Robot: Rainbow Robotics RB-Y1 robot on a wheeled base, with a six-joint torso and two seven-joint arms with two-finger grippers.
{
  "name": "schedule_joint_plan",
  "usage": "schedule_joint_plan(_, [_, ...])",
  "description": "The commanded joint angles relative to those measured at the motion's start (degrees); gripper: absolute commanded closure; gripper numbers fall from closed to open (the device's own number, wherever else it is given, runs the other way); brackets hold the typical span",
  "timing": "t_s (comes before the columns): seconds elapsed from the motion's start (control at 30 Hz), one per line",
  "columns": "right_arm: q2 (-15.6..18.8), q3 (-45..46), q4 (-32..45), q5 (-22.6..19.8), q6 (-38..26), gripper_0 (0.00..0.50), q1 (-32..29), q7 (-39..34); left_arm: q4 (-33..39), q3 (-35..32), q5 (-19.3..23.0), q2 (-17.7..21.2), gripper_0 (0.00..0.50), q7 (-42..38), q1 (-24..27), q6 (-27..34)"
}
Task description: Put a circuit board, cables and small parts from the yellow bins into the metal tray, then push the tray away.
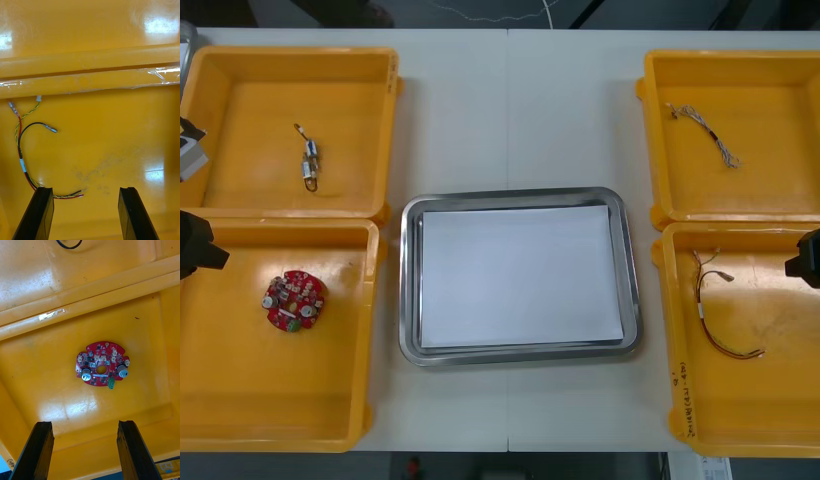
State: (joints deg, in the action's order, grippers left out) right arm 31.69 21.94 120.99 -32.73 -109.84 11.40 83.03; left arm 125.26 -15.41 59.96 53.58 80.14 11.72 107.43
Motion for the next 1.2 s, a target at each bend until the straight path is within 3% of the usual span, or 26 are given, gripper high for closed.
schedule_joint_plan(0.03, [0.22,-0.50,0.56,0.12,-0.16,0.000,-0.15,-0.68,1.13,-0.24,-0.20,-0.23,0.000,3.97,-0.64,0.33])
schedule_joint_plan(1.2, [0.22,-0.50,0.56,0.12,-0.16,0.000,-0.15,-0.68,1.22,0.11,-0.37,-0.40,0.000,3.80,-0.64,-0.11])
